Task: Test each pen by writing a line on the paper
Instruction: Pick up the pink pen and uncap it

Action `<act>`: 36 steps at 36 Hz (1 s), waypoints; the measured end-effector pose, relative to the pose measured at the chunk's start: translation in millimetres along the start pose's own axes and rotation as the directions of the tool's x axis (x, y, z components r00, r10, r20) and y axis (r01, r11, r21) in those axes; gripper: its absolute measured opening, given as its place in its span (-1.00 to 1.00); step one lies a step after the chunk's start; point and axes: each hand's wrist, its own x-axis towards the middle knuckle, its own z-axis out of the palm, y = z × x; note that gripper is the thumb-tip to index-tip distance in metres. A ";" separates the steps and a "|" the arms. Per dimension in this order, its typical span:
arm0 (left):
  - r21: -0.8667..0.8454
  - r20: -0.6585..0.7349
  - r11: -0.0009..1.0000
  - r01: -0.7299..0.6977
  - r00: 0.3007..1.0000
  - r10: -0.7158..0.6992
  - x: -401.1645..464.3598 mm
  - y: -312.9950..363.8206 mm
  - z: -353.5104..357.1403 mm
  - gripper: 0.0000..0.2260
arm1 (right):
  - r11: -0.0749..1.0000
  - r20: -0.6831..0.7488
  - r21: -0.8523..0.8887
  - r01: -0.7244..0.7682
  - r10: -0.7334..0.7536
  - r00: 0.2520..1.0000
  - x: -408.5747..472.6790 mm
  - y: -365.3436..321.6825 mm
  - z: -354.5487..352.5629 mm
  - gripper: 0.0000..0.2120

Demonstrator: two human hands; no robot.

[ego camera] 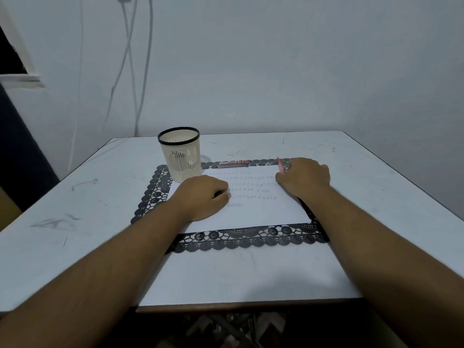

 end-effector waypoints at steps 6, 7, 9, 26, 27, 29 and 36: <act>0.007 0.101 1.000 0.000 0.995 -0.001 3.0 -3.2 -1.1 -0.65 | 0.999 0.006 -0.023 0.039 -0.039 0.999 -7.6 -6.4 -2.7 -0.70; 0.007 0.130 1.000 -0.003 0.992 0.002 4.5 -4.0 -1.8 -0.65 | 0.999 -0.004 -0.002 0.035 -0.035 0.999 -8.4 -6.9 -3.4 -0.70; 0.028 0.203 1.000 -0.003 0.979 -0.003 8.9 -3.7 -5.6 -0.64 | 0.998 -0.031 0.046 0.036 -0.035 0.999 -8.9 -6.9 -6.2 -0.71; 0.166 0.092 0.981 -0.103 0.992 0.089 -1.3 2.0 -12.5 -0.67 | 0.809 0.319 0.488 0.327 -0.514 0.796 10.5 -42.0 -16.2 -0.86; 0.169 0.080 0.979 -0.110 0.992 0.098 -2.4 2.3 -12.8 -0.67 | 0.801 0.315 0.500 0.330 -0.523 0.792 7.4 -40.3 -8.7 -0.88; 0.165 0.050 0.980 -0.115 0.993 0.108 -2.0 1.6 -14.7 -0.68 | 0.787 0.304 0.507 0.350 -0.544 0.782 5.3 -39.9 -2.8 -0.91; 0.177 -0.125 0.983 -0.055 0.989 0.078 -4.8 3.6 -19.3 -0.74 | 0.748 0.250 0.573 0.334 -0.548 0.798 -0.5 -34.5 4.9 -0.93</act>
